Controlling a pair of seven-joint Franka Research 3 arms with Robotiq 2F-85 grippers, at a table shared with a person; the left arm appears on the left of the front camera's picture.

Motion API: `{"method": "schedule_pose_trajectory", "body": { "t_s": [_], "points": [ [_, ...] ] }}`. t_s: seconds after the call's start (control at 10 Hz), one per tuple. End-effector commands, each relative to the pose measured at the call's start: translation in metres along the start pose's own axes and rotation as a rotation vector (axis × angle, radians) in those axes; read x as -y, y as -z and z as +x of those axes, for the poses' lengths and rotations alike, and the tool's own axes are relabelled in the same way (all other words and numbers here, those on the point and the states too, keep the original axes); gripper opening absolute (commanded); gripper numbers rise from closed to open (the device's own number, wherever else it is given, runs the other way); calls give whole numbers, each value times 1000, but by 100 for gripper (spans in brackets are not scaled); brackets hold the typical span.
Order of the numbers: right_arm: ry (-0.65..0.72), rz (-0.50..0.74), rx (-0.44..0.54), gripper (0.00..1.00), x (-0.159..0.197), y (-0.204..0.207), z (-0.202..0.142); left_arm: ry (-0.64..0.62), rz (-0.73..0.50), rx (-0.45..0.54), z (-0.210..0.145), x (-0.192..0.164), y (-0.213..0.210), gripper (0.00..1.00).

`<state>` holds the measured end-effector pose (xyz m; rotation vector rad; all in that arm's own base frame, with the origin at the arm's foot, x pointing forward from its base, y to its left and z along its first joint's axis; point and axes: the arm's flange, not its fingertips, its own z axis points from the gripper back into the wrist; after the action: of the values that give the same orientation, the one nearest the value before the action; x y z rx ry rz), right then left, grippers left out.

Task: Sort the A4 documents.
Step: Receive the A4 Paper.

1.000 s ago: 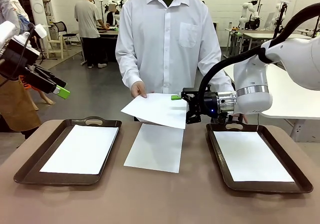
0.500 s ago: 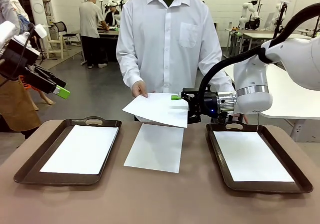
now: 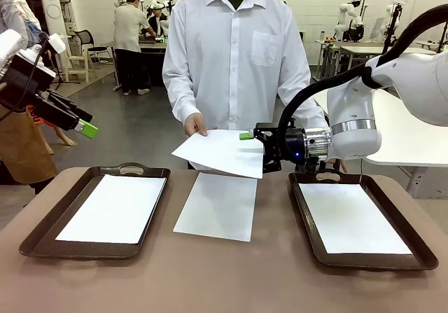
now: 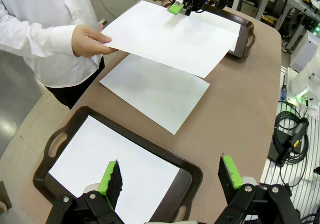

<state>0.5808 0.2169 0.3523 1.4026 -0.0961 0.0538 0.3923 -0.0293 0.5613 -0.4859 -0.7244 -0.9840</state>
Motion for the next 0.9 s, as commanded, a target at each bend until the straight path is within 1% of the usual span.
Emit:
{"method": "schedule_pose_trajectory", "body": {
  "t_s": [0.0,0.8],
  "points": [
    [-17,-16,-8,81,-1,2,-1,2,-10,14,-1,-2,0,100],
    [60,22,105,5,6,-17,-4,2,-10,14,-1,-2,0,100]
  ]
}}
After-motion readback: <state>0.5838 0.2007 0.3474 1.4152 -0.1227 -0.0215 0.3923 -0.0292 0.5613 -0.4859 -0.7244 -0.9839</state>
